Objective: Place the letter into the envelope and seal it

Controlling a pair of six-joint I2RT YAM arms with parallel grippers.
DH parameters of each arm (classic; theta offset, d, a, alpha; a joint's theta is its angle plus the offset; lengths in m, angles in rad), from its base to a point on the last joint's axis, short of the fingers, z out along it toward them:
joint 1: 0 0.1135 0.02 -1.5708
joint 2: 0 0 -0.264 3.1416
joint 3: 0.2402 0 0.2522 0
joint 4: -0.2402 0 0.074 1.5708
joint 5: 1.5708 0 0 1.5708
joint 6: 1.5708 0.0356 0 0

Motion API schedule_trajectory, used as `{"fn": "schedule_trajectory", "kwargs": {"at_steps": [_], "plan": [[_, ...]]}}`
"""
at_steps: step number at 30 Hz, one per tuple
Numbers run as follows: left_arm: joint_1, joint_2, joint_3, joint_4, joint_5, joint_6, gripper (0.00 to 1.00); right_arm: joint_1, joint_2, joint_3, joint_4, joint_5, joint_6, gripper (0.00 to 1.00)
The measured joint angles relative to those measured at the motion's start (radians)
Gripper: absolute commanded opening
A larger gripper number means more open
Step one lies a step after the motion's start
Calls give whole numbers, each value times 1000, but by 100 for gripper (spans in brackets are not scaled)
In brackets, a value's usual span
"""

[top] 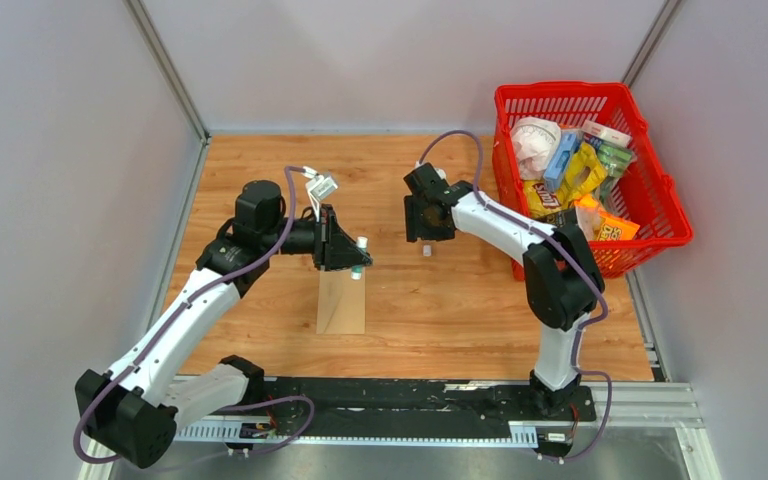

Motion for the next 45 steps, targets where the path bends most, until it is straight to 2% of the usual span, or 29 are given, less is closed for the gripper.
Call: {"fn": "schedule_trajectory", "kwargs": {"at_steps": [13, 24, 32, 38, 42, 45], "plan": [[0, 2, 2, -42, -6, 23, 0, -13, 134, 54, -12, -2, -27, 56], [0, 38, 15, -48, -6, 26, 0, -29, 173, 54, -13, -16, -32, 52], [0, 47, 17, -48, -6, 26, 0, -34, 180, 54, -13, -21, -34, 39], [0, 50, 17, -47, -6, 26, 0, -37, 179, 52, -9, -27, -32, 17], [0, 55, 17, -37, -5, 23, 0, -37, 171, 42, -1, -27, -21, 10], [0, 62, 16, -22, -1, 13, 0, -37, 148, 27, -4, -31, -6, 8]]}}
